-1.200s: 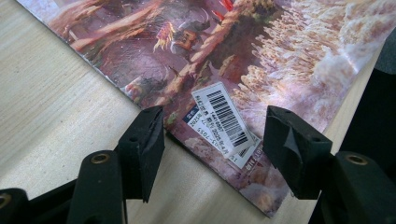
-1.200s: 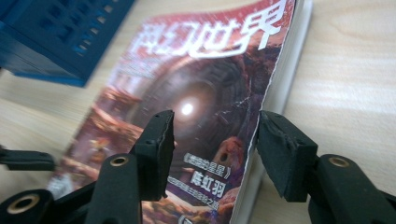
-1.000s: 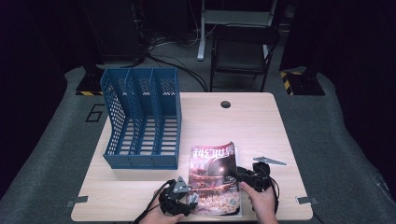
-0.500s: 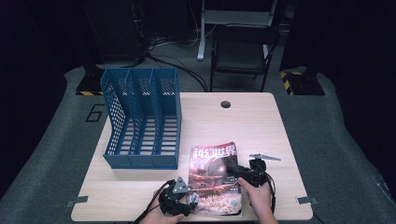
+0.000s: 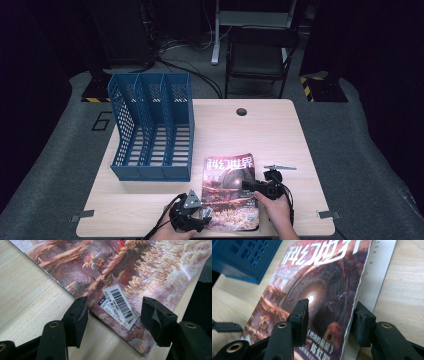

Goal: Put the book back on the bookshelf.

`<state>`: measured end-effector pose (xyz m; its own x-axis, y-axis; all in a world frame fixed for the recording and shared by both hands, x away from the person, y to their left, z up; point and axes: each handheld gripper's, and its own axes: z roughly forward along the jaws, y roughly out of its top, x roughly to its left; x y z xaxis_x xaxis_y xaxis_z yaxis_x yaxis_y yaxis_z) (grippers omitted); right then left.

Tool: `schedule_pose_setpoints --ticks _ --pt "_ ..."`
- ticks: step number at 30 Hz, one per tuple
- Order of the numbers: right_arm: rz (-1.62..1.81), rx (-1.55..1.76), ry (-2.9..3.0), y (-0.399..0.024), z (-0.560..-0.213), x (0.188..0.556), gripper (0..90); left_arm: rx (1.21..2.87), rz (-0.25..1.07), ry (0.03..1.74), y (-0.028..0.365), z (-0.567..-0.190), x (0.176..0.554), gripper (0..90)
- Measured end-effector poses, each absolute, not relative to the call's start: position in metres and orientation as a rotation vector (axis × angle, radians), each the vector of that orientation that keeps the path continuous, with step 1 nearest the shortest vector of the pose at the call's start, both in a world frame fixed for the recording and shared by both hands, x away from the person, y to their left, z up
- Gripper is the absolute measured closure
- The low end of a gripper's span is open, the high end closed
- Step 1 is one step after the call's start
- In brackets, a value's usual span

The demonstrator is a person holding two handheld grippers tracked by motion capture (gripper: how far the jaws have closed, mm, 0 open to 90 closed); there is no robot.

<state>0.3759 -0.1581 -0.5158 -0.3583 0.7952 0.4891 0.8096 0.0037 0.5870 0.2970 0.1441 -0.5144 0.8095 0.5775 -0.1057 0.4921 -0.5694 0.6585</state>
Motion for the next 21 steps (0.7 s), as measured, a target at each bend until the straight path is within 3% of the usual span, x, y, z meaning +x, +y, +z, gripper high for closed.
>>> schedule_pose_setpoints --ticks 21 --pt "-1.159 -1.665 -2.244 -0.1601 -0.5125 0.3711 71.1 2.284 0.161 0.78 0.1447 -0.5148 0.2969 38.9"
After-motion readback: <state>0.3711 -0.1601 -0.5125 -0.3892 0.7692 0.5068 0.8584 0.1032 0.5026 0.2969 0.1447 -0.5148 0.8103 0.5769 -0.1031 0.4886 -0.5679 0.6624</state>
